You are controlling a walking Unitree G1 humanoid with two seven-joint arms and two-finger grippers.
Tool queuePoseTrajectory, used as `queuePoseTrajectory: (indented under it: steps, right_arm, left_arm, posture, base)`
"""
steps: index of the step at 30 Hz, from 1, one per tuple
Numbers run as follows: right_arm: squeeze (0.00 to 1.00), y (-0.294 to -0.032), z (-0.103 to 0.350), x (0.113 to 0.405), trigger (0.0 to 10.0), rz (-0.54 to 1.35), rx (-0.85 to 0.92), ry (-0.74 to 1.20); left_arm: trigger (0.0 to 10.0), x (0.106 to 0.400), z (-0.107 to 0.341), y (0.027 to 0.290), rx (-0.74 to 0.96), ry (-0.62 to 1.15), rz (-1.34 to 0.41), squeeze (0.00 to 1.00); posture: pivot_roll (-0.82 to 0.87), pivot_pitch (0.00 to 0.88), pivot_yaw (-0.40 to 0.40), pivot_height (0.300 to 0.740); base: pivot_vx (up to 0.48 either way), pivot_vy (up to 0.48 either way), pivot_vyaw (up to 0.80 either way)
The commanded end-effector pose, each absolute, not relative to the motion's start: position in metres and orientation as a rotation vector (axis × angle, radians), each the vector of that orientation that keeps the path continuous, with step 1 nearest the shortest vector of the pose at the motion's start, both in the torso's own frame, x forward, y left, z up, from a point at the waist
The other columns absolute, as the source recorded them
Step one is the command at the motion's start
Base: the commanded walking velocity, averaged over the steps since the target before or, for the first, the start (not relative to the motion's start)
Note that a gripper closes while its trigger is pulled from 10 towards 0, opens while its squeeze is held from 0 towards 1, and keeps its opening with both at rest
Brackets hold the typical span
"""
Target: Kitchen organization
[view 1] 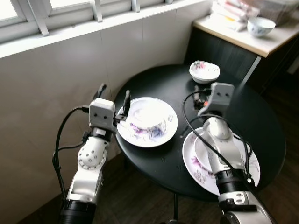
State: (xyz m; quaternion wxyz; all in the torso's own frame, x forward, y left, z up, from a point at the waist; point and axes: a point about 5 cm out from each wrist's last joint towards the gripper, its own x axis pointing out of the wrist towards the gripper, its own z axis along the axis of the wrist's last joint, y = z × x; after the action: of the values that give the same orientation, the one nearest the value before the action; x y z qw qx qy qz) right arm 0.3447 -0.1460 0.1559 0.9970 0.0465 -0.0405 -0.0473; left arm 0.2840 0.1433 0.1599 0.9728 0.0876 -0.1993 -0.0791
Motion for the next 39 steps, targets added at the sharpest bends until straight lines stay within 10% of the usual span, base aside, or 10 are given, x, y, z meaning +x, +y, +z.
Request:
queuePoseTrajectory:
  steps: [1,39]
  right_arm:
    - [0.00,-0.143,0.157,0.347,10.0,-0.078,0.095,-0.063]
    - [0.00,-0.145,0.141,0.308,10.0,0.001,0.163,0.251]
  left_arm:
    - [10.0,0.284,0.161,0.144,0.180,-0.401,-0.162,0.00]
    - [10.0,0.286,0.155,0.144,0.192,-0.381,-0.170,0.00]
  posture:
    - [-0.01,0.000,-0.023,0.740]
    - [-0.04,0.000,-0.015,0.740]
  base:
    - [0.000,0.000,0.00]
    - [0.000,0.000,-0.02]
